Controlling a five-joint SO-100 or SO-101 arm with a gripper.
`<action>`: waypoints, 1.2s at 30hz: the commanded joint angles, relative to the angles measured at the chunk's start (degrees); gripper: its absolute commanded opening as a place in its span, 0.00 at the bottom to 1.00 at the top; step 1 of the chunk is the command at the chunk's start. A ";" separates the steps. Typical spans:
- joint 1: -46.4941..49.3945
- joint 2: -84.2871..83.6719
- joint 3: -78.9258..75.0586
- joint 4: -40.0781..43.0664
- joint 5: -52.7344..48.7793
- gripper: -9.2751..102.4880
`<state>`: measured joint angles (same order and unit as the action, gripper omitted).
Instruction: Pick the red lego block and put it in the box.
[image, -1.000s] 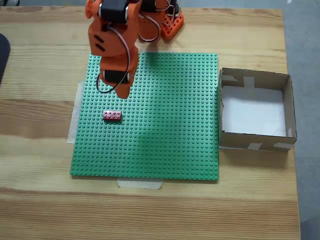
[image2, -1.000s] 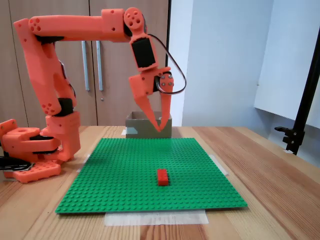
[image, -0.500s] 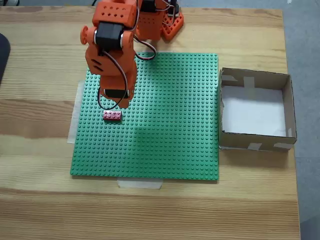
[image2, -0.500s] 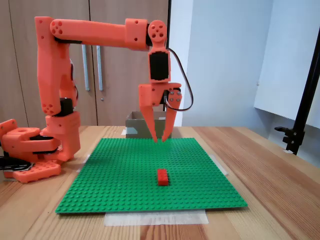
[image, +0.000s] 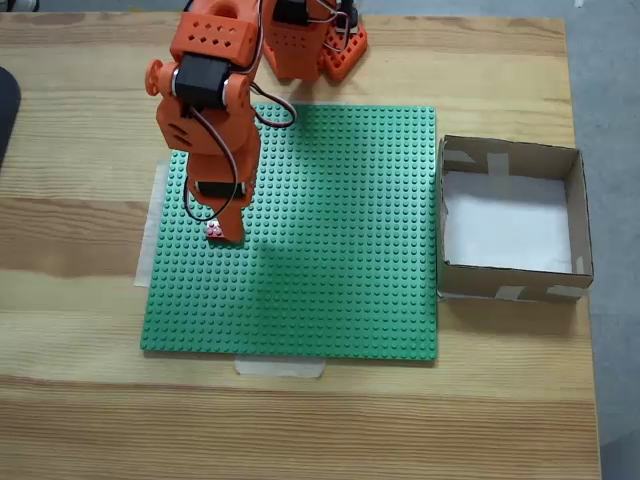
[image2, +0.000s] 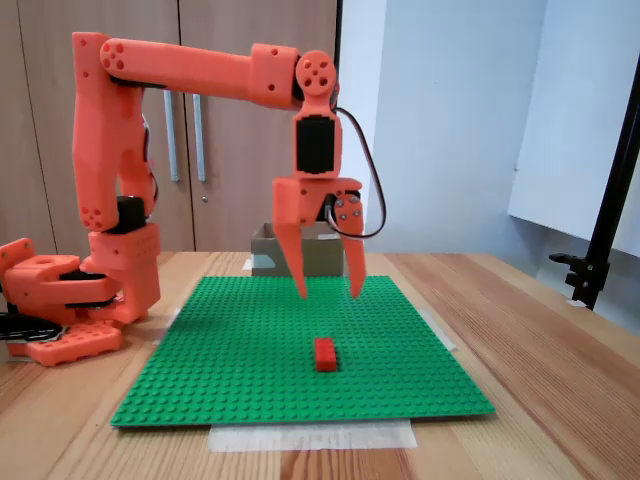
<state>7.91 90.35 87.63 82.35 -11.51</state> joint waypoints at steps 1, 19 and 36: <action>1.14 -0.35 0.26 0.00 -1.23 0.38; 5.45 -6.42 0.62 -2.72 -6.42 0.40; 7.21 -8.70 1.93 -8.26 -10.11 0.40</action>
<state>14.77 81.30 89.65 74.44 -21.09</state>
